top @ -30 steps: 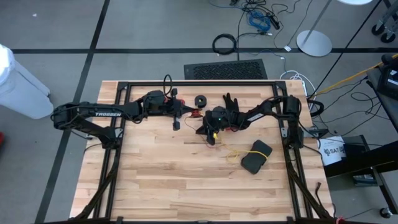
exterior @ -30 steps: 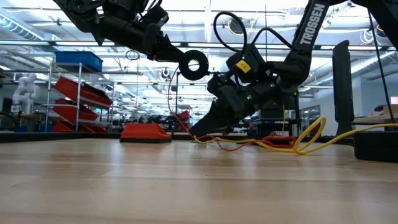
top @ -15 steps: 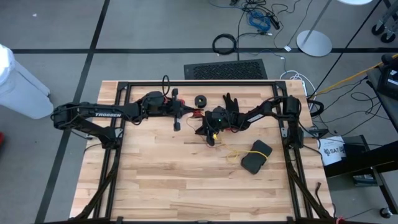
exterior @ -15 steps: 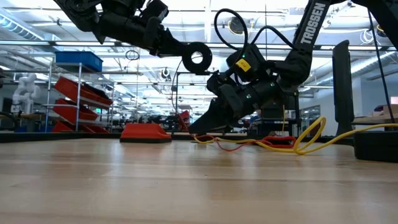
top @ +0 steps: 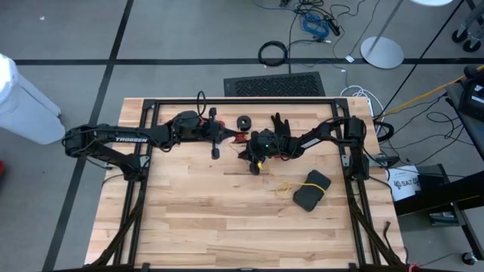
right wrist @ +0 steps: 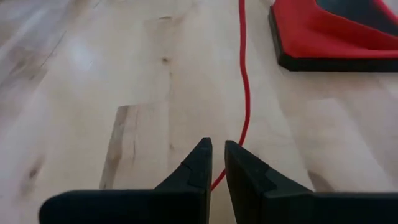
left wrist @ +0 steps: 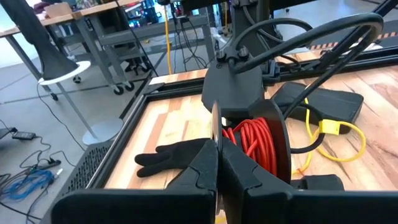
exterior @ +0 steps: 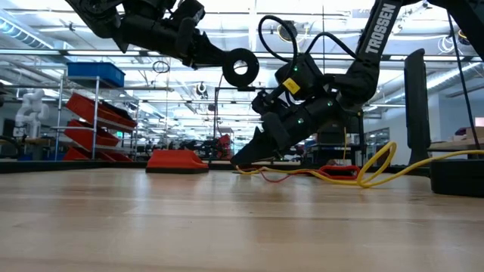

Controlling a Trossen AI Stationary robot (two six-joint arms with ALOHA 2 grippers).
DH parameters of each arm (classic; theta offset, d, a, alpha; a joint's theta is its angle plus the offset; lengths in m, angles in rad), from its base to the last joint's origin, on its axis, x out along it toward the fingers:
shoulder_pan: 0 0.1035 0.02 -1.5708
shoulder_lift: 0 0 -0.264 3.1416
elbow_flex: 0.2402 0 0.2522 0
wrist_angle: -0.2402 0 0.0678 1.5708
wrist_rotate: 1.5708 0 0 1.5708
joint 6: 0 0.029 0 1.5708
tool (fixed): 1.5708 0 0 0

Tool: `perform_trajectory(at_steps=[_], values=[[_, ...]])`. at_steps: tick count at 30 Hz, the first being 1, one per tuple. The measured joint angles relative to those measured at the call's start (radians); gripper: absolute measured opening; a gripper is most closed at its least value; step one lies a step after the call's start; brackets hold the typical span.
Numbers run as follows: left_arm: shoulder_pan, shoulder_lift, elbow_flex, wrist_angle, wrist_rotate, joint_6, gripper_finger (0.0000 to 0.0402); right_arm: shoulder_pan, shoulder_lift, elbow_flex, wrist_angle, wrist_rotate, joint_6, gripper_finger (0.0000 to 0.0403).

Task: Coil cords
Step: Coil the red wire onto spool

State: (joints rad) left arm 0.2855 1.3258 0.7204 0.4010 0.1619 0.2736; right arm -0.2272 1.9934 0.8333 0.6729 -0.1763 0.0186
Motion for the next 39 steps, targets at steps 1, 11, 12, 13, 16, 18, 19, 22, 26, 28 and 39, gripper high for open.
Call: perform_trajectory(at_steps=[1, 11, 12, 13, 16, 18, 19, 22, 26, 28, 39], values=[[0.0, 0.0, 0.0, 0.0, 0.0, -0.002, 0.0006, 0.0, 0.0, 0.0, -0.001, 0.001, -0.003, 0.0031], [0.0, 0.0, 0.0, -0.007, 0.0, -0.002, 0.0006, 0.0, 0.0, 0.0, -0.015, -0.112, -0.031, 0.0031], [0.0, 0.0, 0.0, -0.011, 0.0, -0.002, 0.0006, -0.001, 0.0, 0.0, -0.018, -0.127, -0.038, 0.0031], [0.0, 0.0, 0.0, -0.016, 0.0, -0.002, 0.0006, -0.002, 0.0, 0.0, -0.019, -0.141, -0.045, 0.0031], [0.0, 0.0, 0.0, -0.029, 0.0, -0.002, 0.0006, -0.007, 0.0, 0.0, -0.039, -0.147, -0.049, 0.0031], [0.0, 0.0, 0.0, -0.029, 0.0, -0.001, 0.0006, -0.014, 0.0, 0.0, -0.047, -0.146, -0.049, 0.0031], [0.0, 0.0, 0.0, -0.029, 0.0, -0.001, 0.0006, -0.016, 0.0, 0.0, -0.048, -0.146, -0.049, 0.0031], [0.0, 0.0, 0.0, -0.029, 0.0, -0.001, 0.0006, -0.022, -0.004, 0.0, -0.057, -0.149, -0.049, 0.0031], [0.0, 0.0, 0.0, -0.03, 0.0, -0.001, 0.0006, -0.021, -0.033, 0.0, -0.065, -0.153, -0.074, 0.0031], [0.0, 0.0, 0.0, -0.03, 0.0, 0.001, 0.0006, -0.021, -0.052, 0.0, -0.065, -0.154, -0.089, 0.0031], [0.0, 0.0, 0.0, -0.03, 0.0, 0.002, 0.0006, -0.022, -0.086, 0.0, -0.076, -0.079, -0.101, 0.0031]])
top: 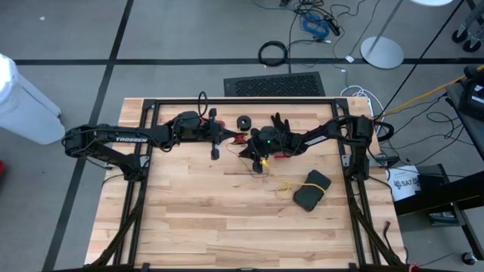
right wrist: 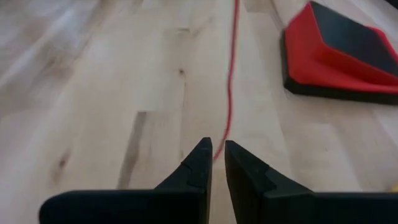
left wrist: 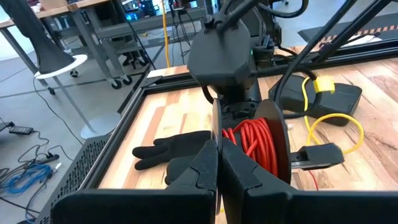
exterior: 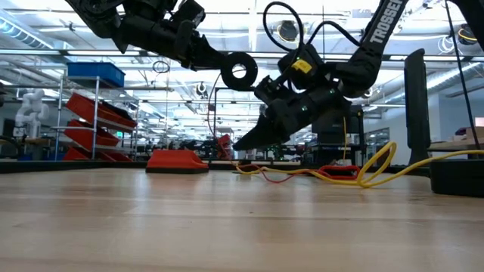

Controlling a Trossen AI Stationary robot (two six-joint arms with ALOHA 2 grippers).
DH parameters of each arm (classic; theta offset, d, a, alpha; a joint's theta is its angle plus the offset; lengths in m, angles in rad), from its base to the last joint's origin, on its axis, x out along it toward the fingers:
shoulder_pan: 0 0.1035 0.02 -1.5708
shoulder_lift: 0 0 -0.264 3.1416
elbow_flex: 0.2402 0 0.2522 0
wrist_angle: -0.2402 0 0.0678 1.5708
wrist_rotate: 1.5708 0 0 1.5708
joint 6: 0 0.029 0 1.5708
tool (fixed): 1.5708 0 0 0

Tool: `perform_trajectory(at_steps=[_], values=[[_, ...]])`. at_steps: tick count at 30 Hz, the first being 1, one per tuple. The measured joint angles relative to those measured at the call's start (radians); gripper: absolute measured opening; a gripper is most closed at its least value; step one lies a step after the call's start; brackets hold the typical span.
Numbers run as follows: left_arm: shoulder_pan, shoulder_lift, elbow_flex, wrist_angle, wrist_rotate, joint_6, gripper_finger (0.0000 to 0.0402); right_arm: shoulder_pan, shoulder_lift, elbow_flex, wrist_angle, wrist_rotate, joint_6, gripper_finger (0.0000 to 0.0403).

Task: Coil cords
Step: Coil the red wire onto spool

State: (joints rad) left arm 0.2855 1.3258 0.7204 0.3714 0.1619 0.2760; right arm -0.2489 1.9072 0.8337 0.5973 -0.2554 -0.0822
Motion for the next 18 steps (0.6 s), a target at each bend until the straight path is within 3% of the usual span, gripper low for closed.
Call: perform_trajectory(at_steps=[18], values=[[0.0, 0.0, 0.0, 0.004, 0.0, 0.0, 0.0006, -0.001, 0.073, 0.001, 0.101, 0.019, 0.053, 0.0031]])
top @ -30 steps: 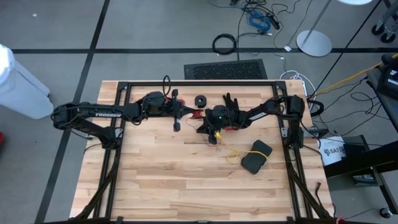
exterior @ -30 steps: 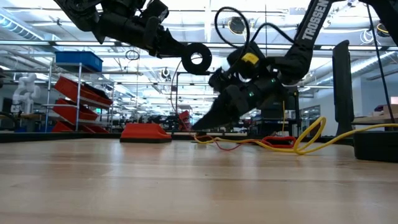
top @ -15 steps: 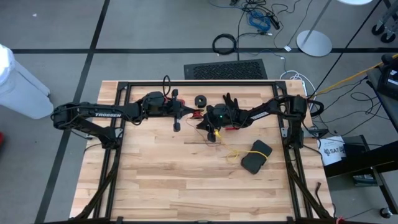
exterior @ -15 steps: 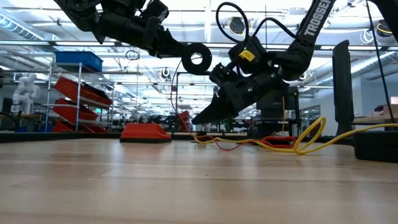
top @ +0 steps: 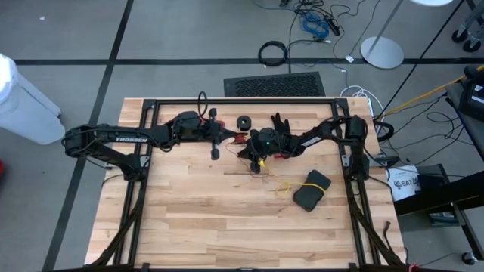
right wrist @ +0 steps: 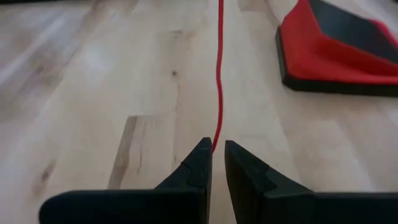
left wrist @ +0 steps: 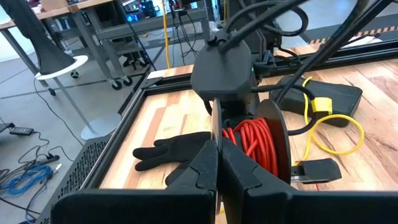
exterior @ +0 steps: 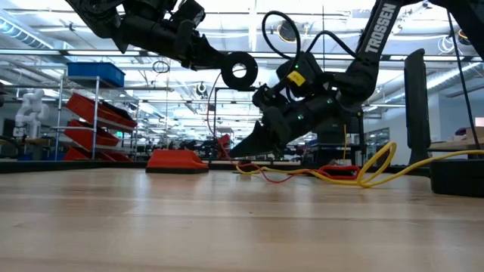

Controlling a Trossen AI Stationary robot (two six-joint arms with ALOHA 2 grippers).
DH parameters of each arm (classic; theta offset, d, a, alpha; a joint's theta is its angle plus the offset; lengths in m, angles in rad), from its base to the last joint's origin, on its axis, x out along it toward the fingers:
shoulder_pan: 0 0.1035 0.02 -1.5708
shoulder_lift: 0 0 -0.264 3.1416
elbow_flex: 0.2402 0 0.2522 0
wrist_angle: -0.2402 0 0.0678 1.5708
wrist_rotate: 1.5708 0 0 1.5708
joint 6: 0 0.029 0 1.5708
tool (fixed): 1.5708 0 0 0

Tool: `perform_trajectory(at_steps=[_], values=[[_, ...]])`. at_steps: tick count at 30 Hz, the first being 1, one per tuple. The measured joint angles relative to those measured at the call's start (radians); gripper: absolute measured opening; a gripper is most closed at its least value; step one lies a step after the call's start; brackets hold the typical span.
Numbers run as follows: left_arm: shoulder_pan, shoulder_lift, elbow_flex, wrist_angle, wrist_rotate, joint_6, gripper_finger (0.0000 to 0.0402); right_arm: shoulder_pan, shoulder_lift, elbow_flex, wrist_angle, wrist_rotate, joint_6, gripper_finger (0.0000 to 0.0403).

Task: Coil cords
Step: Coil the red wire onto spool

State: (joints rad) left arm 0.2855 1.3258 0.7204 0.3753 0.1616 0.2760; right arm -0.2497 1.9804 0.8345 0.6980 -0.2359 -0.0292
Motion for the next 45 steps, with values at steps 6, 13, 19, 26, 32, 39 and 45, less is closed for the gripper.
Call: perform_trajectory(at_steps=[6, 13, 19, 26, 32, 39, 45], values=[[0.0, 0.0, 0.0, 0.0, 0.0, 0.001, 0.0006, 0.0, 0.0, 0.0, -0.015, -0.006, 0.008, 0.0031], [0.0, 0.0, 0.0, 0.001, 0.0, 0.0, 0.0006, 0.003, 0.0, 0.0, -0.02, -0.006, 0.01, 0.0031], [0.0, 0.0, 0.0, 0.001, 0.0, 0.0, 0.0006, 0.007, 0.0, 0.0, -0.02, -0.009, 0.016, 0.0031], [0.0, 0.0, 0.0, 0.004, 0.0, -0.001, 0.0006, 0.016, 0.0, 0.0, -0.02, -0.03, 0.018, 0.0032], [0.0, 0.0, 0.0, 0.004, 0.0, -0.001, 0.0006, 0.016, 0.0, 0.0, -0.019, -0.024, 0.018, 0.0054], [0.0, 0.0, 0.0, 0.003, 0.0, -0.001, 0.0006, 0.014, 0.0, -0.001, -0.02, -0.033, 0.019, 0.009], [0.0, 0.0, 0.0, -0.001, 0.0, -0.002, 0.0006, 0.014, 0.0, -0.001, -0.061, -0.059, 0.036, 0.0097]])
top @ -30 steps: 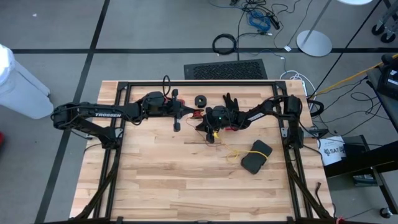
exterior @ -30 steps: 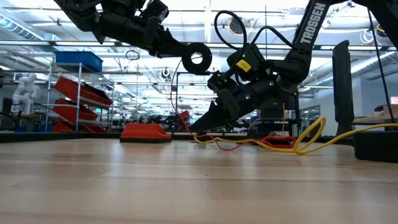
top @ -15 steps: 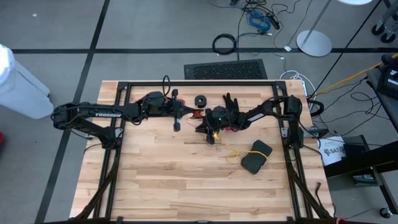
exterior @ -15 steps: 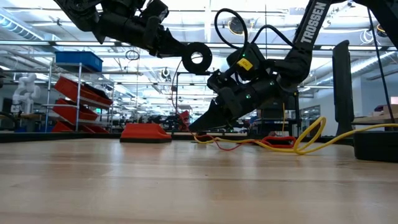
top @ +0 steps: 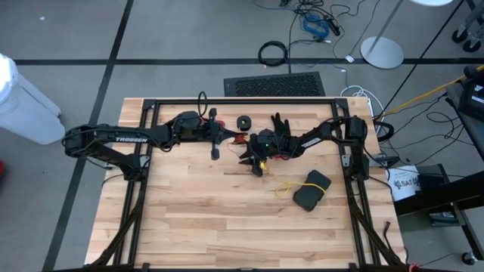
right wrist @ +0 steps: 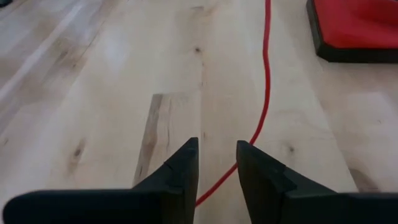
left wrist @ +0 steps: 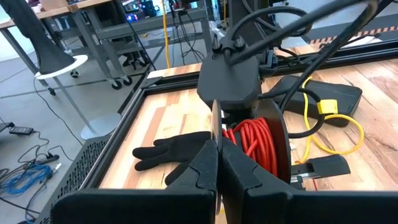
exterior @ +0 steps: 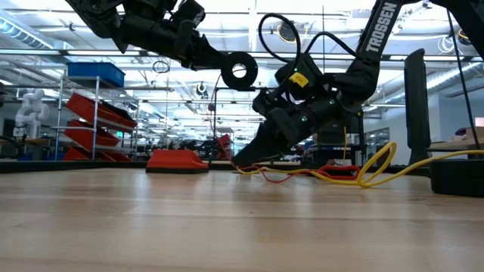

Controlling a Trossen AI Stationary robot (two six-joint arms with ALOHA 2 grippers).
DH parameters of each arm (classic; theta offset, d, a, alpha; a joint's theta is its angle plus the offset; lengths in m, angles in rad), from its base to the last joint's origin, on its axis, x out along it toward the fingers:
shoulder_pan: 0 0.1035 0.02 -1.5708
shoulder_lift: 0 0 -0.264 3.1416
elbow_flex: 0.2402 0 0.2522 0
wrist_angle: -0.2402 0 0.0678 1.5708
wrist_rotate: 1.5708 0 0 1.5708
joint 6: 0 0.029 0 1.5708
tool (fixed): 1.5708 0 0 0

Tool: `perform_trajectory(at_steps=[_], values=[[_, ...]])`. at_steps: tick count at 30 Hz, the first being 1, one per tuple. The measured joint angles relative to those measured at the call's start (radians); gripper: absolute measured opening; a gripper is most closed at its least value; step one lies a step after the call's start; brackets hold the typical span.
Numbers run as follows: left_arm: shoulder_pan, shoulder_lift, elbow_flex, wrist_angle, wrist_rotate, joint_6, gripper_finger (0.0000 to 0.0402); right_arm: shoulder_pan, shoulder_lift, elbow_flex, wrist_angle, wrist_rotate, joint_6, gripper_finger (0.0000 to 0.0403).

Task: Coil cords
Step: Coil the red wire onto spool

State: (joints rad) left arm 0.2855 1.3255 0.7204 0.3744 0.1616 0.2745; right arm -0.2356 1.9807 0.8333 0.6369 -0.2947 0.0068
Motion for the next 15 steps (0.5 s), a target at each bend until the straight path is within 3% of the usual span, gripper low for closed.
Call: perform_trajectory(at_steps=[15], values=[[0.0, 0.0, 0.0, -0.002, 0.0, -0.003, 0.0006, -0.001, -0.016, 0.0, 0.009, 0.01, -0.017, 0.0097]])
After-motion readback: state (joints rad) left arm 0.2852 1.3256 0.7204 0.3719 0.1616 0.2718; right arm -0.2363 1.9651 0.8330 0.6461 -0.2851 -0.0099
